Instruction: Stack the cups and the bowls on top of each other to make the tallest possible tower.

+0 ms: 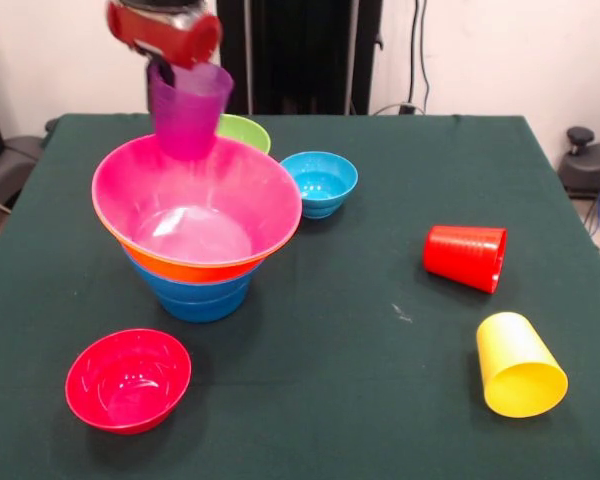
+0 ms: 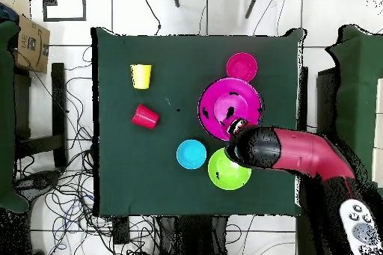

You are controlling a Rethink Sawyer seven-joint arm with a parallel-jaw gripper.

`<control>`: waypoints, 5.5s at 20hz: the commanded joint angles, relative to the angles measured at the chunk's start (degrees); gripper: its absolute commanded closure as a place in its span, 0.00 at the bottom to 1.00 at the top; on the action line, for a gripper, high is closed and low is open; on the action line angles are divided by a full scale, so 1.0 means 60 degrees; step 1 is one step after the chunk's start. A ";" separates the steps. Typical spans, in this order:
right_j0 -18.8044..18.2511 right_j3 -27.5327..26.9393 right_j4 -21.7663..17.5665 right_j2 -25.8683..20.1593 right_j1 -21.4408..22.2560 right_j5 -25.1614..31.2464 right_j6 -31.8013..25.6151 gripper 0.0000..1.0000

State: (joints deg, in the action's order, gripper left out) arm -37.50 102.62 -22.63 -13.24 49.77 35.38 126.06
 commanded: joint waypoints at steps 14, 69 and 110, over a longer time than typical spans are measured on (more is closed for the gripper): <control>-0.0214 0.0757 -0.0428 -0.1266 -0.0335 -0.0217 -0.1074 1.00; -0.1819 -0.0272 -0.1135 -0.3051 -0.1587 0.0140 -0.1955 1.00; -0.1714 -0.1968 -0.3061 -0.2710 -0.3152 -0.0659 -0.1998 1.00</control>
State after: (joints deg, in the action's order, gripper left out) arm -49.19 95.13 -35.25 -29.30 35.10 30.35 126.06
